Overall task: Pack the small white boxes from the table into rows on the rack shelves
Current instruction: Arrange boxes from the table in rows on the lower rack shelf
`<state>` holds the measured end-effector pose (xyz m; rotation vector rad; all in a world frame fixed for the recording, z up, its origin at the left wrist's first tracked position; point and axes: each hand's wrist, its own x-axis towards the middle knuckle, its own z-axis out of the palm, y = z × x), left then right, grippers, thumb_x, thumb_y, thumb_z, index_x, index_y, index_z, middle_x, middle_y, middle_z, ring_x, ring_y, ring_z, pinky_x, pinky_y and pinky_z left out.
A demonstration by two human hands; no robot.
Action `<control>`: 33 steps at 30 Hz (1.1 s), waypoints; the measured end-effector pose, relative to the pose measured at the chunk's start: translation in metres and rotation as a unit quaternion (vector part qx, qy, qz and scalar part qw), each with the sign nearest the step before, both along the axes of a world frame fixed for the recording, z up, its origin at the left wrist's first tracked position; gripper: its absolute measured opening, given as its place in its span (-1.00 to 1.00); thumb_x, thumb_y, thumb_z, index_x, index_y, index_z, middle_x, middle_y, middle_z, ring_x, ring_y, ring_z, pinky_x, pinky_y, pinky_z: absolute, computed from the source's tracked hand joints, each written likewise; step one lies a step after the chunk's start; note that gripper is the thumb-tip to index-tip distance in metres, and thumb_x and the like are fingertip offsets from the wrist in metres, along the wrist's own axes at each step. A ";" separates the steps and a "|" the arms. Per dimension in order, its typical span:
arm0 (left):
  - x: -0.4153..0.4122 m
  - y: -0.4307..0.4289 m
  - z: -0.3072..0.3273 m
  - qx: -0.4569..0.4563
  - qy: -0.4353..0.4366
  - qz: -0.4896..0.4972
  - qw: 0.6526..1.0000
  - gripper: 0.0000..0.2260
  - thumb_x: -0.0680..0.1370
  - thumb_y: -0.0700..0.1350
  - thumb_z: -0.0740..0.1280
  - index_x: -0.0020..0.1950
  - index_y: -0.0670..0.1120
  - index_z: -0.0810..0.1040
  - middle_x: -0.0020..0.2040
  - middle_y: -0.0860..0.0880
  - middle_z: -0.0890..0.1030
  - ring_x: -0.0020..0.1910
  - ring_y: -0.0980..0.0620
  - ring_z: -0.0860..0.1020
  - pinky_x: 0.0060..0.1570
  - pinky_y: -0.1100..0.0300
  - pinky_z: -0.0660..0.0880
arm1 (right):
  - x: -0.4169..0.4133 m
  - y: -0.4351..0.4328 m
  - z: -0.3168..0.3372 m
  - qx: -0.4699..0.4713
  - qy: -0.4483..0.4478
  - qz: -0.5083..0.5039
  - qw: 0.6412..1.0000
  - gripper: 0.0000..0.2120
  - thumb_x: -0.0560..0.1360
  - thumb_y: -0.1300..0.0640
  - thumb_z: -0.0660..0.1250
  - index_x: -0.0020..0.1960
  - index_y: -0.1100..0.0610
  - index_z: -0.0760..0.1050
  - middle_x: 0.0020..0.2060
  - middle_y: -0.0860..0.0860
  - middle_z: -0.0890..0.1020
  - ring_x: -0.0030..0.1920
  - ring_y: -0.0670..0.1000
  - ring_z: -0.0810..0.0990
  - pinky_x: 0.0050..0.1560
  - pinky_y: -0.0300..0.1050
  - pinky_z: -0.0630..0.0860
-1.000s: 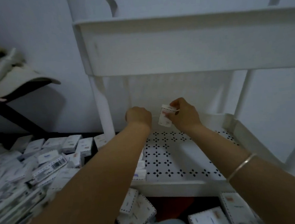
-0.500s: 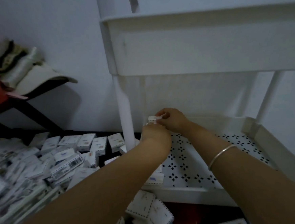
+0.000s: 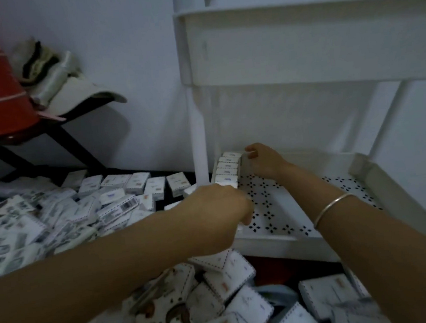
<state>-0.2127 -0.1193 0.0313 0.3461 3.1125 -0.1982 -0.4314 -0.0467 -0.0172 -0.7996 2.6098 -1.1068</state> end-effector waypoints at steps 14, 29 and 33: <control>0.041 0.001 0.006 -0.174 -0.011 0.131 0.976 -0.71 0.54 0.07 0.36 0.11 -0.11 0.52 -0.11 0.00 0.48 -0.14 0.00 0.46 -0.26 0.15 0.28 | 0.145 0.072 0.035 0.093 0.178 0.058 0.978 -0.87 0.55 0.15 0.27 0.03 0.04 0.58 -0.12 -0.08 0.63 -0.20 -0.10 0.53 -0.21 -0.19 0.43; 0.039 -0.024 -0.007 0.097 -0.105 0.219 0.965 -0.39 0.23 0.29 0.54 0.10 -0.01 0.46 0.04 0.04 0.56 -0.01 0.03 0.52 -0.04 0.15 0.52 | 0.232 0.070 0.000 0.345 0.219 -0.008 0.913 -0.48 0.53 -0.34 0.12 -0.35 0.06 0.22 -0.35 -0.03 0.35 -0.24 0.01 0.40 -0.21 -0.13 0.29; 0.044 -0.028 -0.005 0.129 -0.058 0.216 0.966 -0.42 0.21 0.25 0.57 0.09 0.04 0.48 0.07 0.04 0.56 0.06 0.01 0.51 0.03 0.10 0.54 | 0.233 0.060 -0.007 0.358 0.164 -0.028 0.919 -0.41 0.38 -0.49 0.19 -0.16 0.08 0.45 -0.26 -0.01 0.49 -0.21 0.00 0.46 -0.19 -0.16 0.35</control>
